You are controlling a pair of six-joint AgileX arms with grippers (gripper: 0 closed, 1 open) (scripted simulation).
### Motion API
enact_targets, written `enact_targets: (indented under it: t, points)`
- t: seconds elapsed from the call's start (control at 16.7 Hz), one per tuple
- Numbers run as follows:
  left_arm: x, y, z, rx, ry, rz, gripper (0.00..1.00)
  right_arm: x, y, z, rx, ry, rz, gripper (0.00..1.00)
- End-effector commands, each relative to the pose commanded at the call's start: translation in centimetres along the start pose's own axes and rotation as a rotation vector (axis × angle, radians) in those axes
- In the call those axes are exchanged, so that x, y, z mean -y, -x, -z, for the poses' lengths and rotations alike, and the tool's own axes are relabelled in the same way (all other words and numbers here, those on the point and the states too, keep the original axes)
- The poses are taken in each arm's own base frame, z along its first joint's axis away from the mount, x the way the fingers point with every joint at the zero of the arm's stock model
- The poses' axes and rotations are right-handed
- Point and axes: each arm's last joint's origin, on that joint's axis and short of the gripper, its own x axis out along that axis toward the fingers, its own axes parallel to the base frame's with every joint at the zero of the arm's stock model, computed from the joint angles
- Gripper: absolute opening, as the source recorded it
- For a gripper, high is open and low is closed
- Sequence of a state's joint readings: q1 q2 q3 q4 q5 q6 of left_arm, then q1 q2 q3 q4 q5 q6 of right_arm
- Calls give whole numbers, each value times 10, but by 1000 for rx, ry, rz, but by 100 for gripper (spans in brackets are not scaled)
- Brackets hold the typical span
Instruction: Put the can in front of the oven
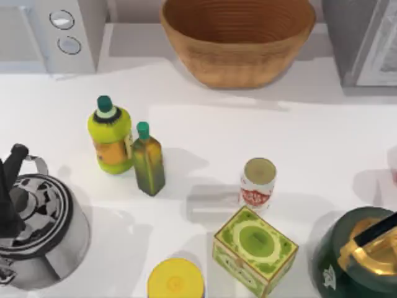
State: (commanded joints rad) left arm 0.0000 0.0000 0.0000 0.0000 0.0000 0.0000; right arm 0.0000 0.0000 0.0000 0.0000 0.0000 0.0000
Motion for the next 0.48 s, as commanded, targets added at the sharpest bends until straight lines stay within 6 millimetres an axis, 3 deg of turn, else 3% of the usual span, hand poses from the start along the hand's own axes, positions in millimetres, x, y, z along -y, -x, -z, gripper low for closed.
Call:
enact_targets:
  t: [0.24,0.48]
  points:
    - [1,0,-6,-17,-2,11,100,0,0,0,0,0,0,100]
    - [6,-3,-39,-130,-19,68,100,0,0,0,0,0,0,100]
